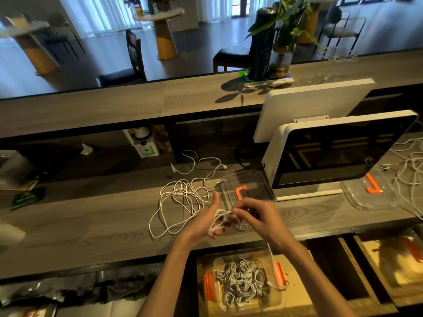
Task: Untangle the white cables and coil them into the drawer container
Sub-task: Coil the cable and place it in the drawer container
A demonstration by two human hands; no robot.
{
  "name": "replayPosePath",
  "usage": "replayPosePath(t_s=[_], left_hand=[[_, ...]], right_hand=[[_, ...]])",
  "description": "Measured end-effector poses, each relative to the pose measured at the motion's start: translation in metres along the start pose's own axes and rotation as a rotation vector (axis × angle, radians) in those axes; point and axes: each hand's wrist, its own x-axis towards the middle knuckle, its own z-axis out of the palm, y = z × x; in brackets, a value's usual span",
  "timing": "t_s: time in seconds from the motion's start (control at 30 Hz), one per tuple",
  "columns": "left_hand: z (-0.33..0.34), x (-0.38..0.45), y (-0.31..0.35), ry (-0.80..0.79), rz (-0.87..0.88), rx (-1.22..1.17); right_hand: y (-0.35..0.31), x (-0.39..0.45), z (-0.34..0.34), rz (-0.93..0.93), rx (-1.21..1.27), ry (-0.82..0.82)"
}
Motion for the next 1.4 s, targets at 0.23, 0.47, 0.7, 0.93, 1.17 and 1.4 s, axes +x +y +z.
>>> replayPosePath(t_s=[0.23,0.47,0.7,0.93,1.17,1.4], left_hand=[[-0.001,-0.008,-0.002,-0.299,0.204,0.053],[-0.001,-0.006,-0.005,-0.080,0.317,-0.048],[-0.021,-0.001,-0.005,0.364,0.453,-0.383],[-0.015,0.003,-0.001,0.418,0.369,-0.732],[-0.013,0.014,0.007,0.478,0.370,-1.043],[-0.001,0.016,0.002,0.580,0.375,-0.354]], right_hand=[[0.015,0.002,-0.004,0.063,0.017,0.144],[0.024,0.003,-0.002,0.112,0.069,0.109],[0.035,-0.005,-0.016,0.157,0.183,0.175],[0.041,-0.008,0.001,0.144,0.189,0.090],[0.037,-0.018,0.012,0.128,0.121,-0.244],[0.011,-0.010,0.003,0.038,0.089,-0.353]])
